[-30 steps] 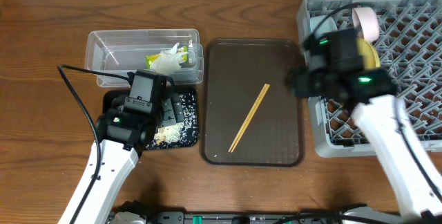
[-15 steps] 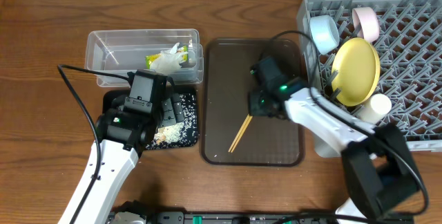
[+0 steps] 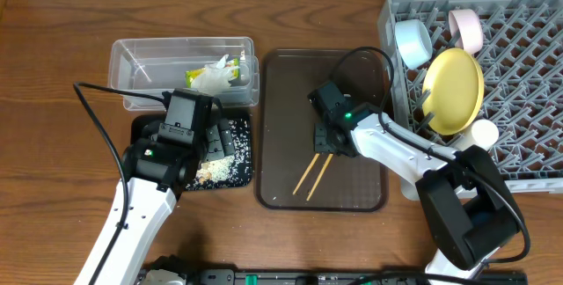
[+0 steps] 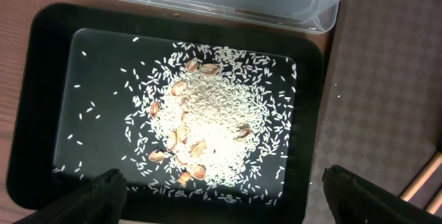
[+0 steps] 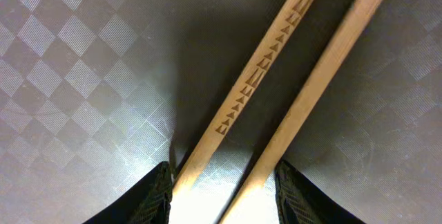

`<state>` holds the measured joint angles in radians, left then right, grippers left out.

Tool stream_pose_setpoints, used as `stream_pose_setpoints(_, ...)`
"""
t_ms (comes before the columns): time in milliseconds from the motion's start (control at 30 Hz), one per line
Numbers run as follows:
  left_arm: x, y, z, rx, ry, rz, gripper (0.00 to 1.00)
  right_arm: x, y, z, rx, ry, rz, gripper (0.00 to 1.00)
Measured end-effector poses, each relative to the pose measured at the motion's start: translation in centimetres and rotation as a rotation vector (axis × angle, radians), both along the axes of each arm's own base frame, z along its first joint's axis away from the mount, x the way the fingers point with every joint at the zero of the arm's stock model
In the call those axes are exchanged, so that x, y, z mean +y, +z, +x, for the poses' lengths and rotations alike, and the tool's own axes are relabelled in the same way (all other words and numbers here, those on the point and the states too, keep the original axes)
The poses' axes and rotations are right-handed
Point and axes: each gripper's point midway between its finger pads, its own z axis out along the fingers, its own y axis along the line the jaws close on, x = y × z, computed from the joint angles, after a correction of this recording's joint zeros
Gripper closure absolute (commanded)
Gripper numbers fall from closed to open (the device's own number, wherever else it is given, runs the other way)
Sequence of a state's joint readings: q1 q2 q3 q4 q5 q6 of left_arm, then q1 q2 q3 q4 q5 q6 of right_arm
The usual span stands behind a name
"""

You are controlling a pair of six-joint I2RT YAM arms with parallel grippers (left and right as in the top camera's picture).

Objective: Sort waste into correct bins and load items into the dishwasher rack
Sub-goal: 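Reach the right gripper to the wooden chopsticks and grasp one, then place the chopstick upright into the rack beside the plate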

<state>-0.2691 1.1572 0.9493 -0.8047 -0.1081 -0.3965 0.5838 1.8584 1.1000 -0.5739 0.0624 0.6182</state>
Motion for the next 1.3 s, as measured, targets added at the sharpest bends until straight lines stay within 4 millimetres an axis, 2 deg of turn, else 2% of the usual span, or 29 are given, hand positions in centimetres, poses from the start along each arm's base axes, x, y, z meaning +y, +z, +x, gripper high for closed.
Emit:
stream_pose_setpoints(133,0.0,0.0,0.0,0.000,0.000,0.000,0.07,0.0,0.0,0.0,0.000,-0.003,-0.001,0.57)
stream_pose_setpoints(400,0.0,0.0,0.0,0.000,0.000,0.000,0.07,-0.1,0.3,0.1,-0.006,-0.005,0.003,0.53)
stream_pose_setpoints(500,0.0,0.0,0.0,0.000,0.000,0.000,0.07,0.0,1.3,0.3,-0.026,-0.007,0.016,0.54)
stream_pose_setpoints(633,0.0,0.0,0.0,0.000,0.000,0.000,0.07,-0.3,3.8,0.2,-0.065,-0.009,0.031,0.54)
stream_pose_setpoints(733,0.0,0.0,0.0,0.000,0.000,0.000,0.07,-0.7,4.4,-0.2,-0.064,-0.011,0.022,0.54)
stream_pose_setpoints(933,0.0,0.0,0.0,0.000,0.000,0.000,0.07,-1.1,3.2,-0.8,-0.021,-0.013,-0.009,0.55)
stream_pose_setpoints(1133,0.0,0.0,0.0,0.000,0.000,0.000,0.07,-1.7,0.4,-1.8,0.053,-0.040,-0.053,0.57)
stream_pose_setpoints(1267,0.0,0.0,0.0,0.000,0.000,0.000,0.07,-2.0,-0.4,-2.0,0.072,-0.052,-0.070,0.74)
stream_pose_setpoints(1300,0.0,0.0,0.0,0.000,0.000,0.000,0.07,-2.1,-0.4,-2.0,0.069,-0.059,-0.073,0.82)
